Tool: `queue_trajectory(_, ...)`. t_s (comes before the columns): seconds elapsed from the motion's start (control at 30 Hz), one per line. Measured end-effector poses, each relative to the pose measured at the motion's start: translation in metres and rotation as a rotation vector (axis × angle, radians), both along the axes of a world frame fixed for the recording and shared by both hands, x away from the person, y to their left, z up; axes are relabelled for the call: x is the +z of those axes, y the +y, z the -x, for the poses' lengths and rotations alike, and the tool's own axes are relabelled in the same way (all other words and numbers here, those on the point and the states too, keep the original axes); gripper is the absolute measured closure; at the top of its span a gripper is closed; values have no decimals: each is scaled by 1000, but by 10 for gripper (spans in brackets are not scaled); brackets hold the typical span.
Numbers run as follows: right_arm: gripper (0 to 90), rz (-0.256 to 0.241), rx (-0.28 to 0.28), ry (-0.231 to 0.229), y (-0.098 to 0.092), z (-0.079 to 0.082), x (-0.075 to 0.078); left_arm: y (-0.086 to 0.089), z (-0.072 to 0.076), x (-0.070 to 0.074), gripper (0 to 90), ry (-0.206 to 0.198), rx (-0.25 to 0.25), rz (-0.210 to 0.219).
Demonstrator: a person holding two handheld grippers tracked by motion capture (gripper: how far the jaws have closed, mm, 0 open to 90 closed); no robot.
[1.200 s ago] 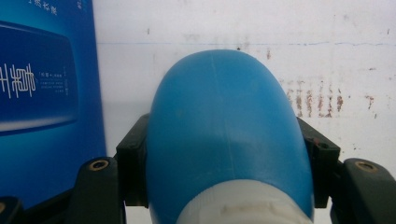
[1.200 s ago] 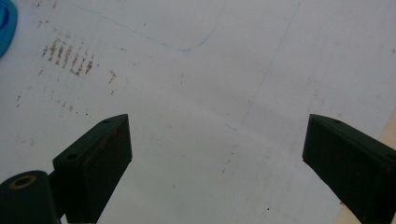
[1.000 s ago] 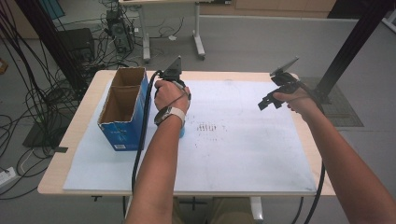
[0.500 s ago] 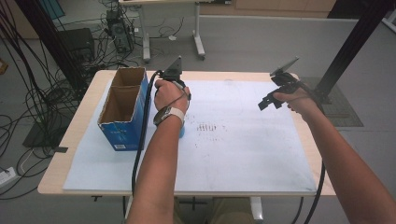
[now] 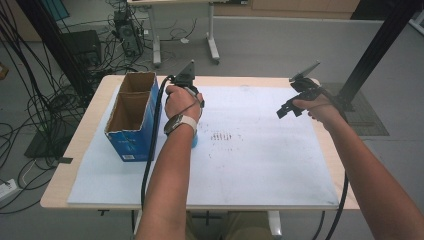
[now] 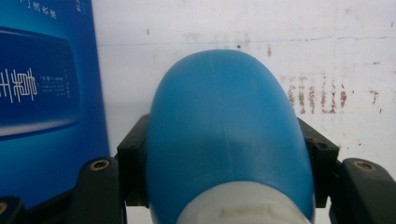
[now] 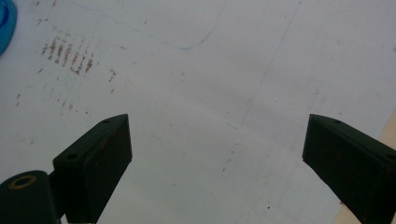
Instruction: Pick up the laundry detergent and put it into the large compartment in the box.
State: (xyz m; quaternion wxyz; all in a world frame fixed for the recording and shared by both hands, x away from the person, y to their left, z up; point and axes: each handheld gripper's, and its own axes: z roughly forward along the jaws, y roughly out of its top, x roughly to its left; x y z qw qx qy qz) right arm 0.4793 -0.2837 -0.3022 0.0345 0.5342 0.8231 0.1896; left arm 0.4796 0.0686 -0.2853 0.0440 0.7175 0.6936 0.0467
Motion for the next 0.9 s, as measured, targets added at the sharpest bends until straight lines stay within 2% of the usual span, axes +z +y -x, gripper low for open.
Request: queue_trajectory(0.9,80,0,-1,-1,-1,1,1,-1,0,0,369,1,-8,-3)
